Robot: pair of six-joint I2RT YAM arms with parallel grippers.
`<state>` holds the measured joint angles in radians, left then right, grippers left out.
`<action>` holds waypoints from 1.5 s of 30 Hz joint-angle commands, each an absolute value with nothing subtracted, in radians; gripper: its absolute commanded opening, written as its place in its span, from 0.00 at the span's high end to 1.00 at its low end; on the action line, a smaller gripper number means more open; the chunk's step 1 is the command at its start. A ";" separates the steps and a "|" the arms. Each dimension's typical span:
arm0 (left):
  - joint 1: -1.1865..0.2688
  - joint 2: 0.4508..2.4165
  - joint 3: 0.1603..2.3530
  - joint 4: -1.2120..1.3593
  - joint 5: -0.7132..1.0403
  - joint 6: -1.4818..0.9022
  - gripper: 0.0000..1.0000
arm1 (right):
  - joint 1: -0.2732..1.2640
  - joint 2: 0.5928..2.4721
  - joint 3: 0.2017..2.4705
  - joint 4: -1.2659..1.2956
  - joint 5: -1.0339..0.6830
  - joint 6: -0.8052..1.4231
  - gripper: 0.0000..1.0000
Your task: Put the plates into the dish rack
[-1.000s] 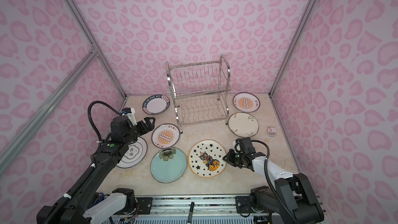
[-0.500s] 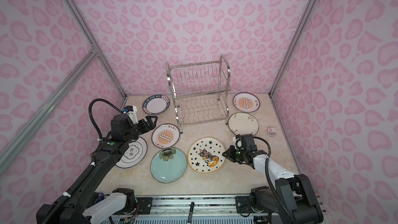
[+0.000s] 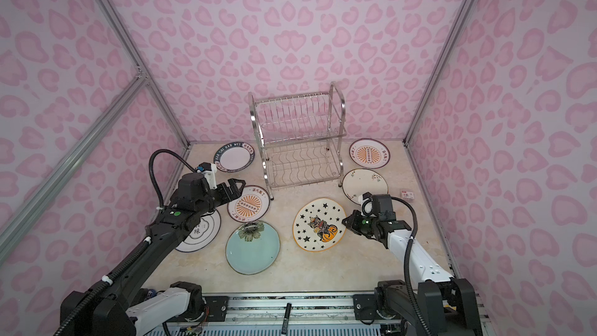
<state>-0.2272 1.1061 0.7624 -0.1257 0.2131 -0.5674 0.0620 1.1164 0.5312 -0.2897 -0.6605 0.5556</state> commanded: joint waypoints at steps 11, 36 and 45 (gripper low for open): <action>-0.374 1.110 0.741 -0.078 0.203 -0.626 0.02 | 0.010 1.093 0.530 -0.180 -0.792 0.592 1.00; -0.637 1.434 0.864 -0.092 0.122 -0.718 0.01 | 0.043 1.199 0.309 0.063 -0.721 0.695 1.00; -0.682 1.585 0.957 -0.159 0.144 -0.742 0.04 | 0.041 1.236 0.289 0.071 -0.709 0.680 0.94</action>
